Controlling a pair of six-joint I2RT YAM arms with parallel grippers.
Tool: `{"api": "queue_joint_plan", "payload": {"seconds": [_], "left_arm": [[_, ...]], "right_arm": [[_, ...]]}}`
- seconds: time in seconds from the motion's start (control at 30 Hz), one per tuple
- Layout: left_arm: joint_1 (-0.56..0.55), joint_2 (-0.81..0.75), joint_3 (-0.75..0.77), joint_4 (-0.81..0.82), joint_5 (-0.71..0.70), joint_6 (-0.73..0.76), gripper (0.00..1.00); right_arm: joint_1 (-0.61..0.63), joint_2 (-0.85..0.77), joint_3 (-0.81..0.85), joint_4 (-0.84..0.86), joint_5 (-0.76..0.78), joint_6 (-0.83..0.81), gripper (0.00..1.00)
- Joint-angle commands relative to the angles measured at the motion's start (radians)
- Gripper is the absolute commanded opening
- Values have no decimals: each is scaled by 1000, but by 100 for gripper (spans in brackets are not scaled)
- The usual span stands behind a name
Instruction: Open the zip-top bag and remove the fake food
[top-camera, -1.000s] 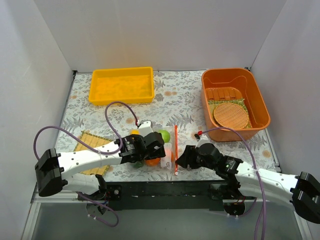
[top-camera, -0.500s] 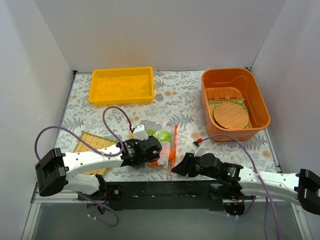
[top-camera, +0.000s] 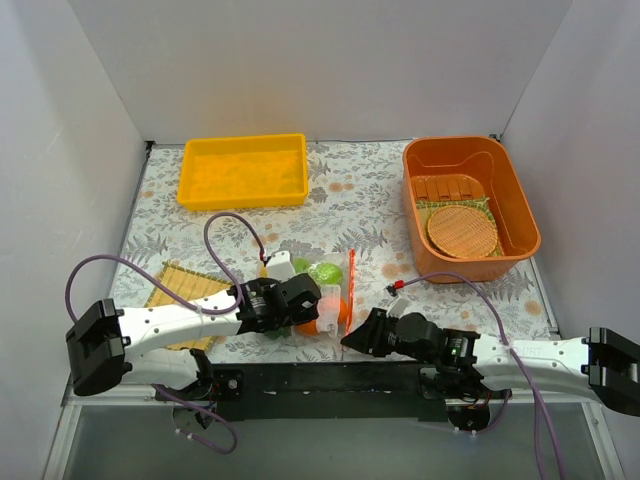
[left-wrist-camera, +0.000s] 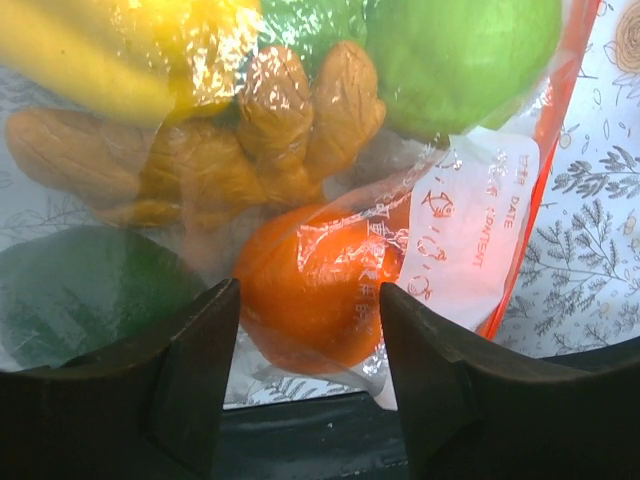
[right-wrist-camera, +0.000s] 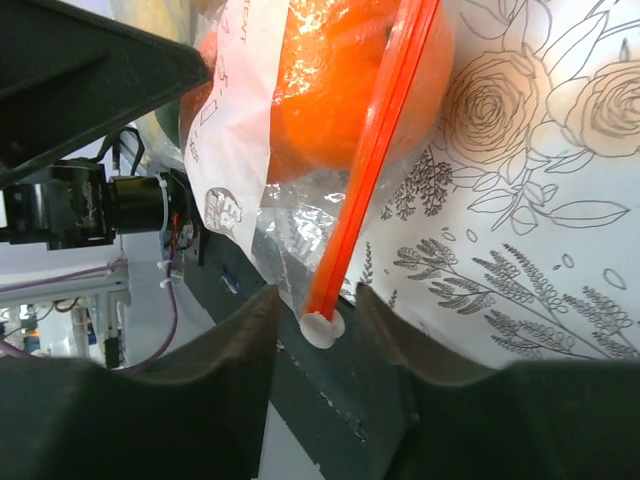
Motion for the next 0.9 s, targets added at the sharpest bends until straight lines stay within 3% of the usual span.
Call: {"api": "queue_joint_plan", "payload": {"seconds": [0.0,0.07,0.23,0.4,0.63,0.87], "left_arm": [[-4,-76,25,-40,37,63,59],[-4,-91,43,-48,64,100,63],[-13,-155,43,-13,197,138,65],[-53,-211,-84,119,326,28,64],[-103,-226,-216,402,292,-156,56],[-122,-171,-240,443,208,-242,51]], "right_arm": [[10,-38,-14,24,67,28,38],[10,-53,-18,19,69,28,29],[16,-56,-12,1,57,24,29],[22,-52,-6,-40,46,25,33],[35,-34,-5,-51,34,39,42],[36,-40,-14,-37,28,62,40]]}}
